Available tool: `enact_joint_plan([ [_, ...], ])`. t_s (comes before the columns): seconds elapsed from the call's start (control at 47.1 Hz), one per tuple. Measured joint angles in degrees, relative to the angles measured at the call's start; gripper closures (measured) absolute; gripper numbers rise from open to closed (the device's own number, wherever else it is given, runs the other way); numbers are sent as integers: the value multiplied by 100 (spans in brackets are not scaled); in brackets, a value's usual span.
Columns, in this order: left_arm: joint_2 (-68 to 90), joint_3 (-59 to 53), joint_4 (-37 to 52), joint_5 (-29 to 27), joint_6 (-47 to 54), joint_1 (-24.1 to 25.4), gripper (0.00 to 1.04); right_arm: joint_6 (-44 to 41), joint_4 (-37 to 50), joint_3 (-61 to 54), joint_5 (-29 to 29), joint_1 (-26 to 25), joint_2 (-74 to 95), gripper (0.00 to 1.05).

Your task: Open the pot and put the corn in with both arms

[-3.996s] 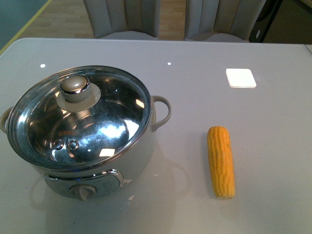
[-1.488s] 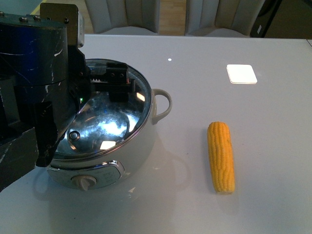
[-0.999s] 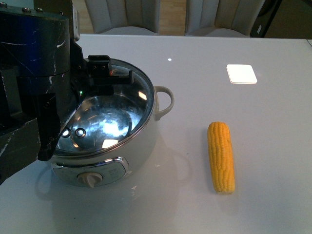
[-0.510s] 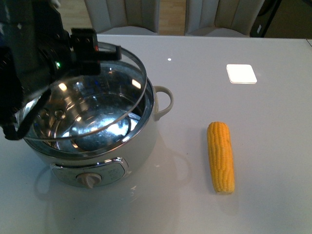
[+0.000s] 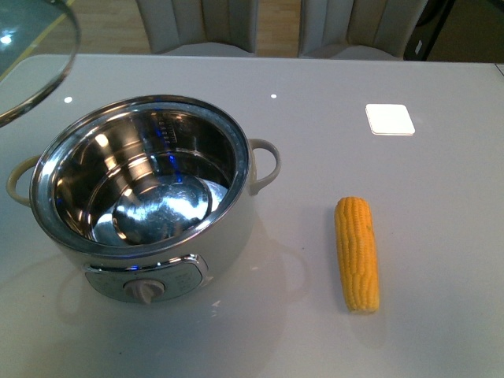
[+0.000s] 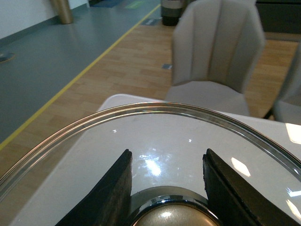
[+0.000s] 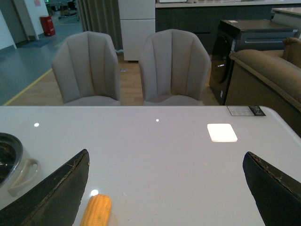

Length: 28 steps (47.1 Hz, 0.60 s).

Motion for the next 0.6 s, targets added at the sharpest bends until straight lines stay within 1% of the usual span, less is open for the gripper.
enact_joint_plan([
  [0.085, 236, -142, 413, 140, 61, 605, 65, 0, 0, 0, 0, 0, 0, 9],
  [0.128, 345, -181, 562, 153, 74, 774, 65, 0, 0, 0, 0, 0, 0, 9],
  [0.213, 802, -258, 981, 216, 76, 1320, 65, 0, 0, 0, 0, 0, 0, 9],
  [0.298, 1305, -275, 1373, 238, 101, 1692, 65, 0, 0, 0, 0, 0, 0, 9],
  [0.425, 1976, -254, 1871, 280, 103, 1947, 65, 0, 0, 0, 0, 0, 0, 9],
  [0.595, 2697, -55, 2258, 442, 31, 2026, 65, 0, 0, 0, 0, 0, 0, 9],
])
